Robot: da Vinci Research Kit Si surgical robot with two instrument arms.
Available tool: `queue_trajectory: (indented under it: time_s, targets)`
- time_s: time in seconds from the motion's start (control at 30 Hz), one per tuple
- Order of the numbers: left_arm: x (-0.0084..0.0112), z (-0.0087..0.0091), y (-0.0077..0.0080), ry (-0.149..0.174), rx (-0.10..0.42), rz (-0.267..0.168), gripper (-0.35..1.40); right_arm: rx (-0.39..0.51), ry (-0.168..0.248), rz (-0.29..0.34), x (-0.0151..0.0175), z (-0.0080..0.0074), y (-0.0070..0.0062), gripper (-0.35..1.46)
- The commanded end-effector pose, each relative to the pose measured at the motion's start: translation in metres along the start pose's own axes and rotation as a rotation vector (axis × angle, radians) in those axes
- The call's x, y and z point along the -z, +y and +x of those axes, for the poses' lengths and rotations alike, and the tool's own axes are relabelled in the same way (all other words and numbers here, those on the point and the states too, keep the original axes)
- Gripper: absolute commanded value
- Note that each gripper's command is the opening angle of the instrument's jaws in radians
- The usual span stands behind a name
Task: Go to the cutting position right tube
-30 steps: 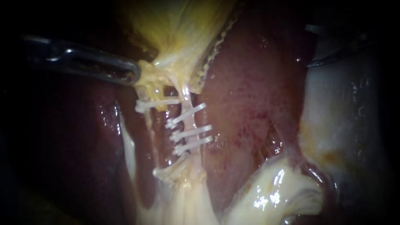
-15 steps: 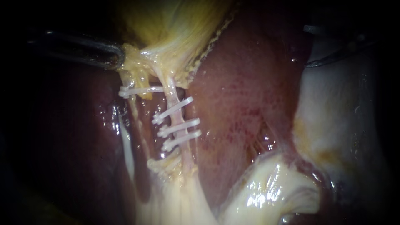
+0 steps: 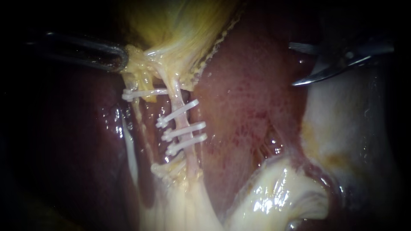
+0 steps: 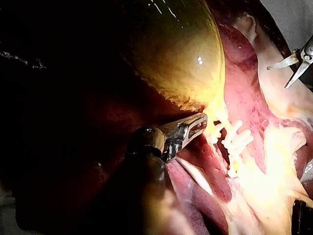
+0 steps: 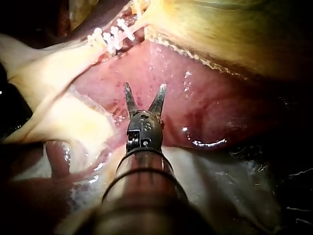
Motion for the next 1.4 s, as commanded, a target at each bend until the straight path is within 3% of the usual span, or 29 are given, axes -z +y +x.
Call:
queue_trajectory:
  time_s: [0.03,0.53,0.9,1.4]
  targets:
    - [0.0000,0.0000,0.0000,0.000,0.000,-0.001,-0.35,-0.022,0.003,0.017,-0.0006,0.0000,-0.0003,1.43]
    - [-0.0002,0.0002,-0.0009,-0.004,0.002,-0.010,-0.35,-0.244,0.009,0.176,-0.0076,0.0000,-0.0035,1.42]
    - [-0.0003,0.0003,-0.0014,-0.002,0.003,-0.005,-0.35,-0.372,-0.032,0.263,-0.0120,0.0000,-0.0047,1.38]
    - [-0.0006,0.0005,-0.0018,-0.001,0.002,-0.002,-0.35,-0.426,-0.061,0.310,-0.0164,-0.0005,-0.0049,1.35]
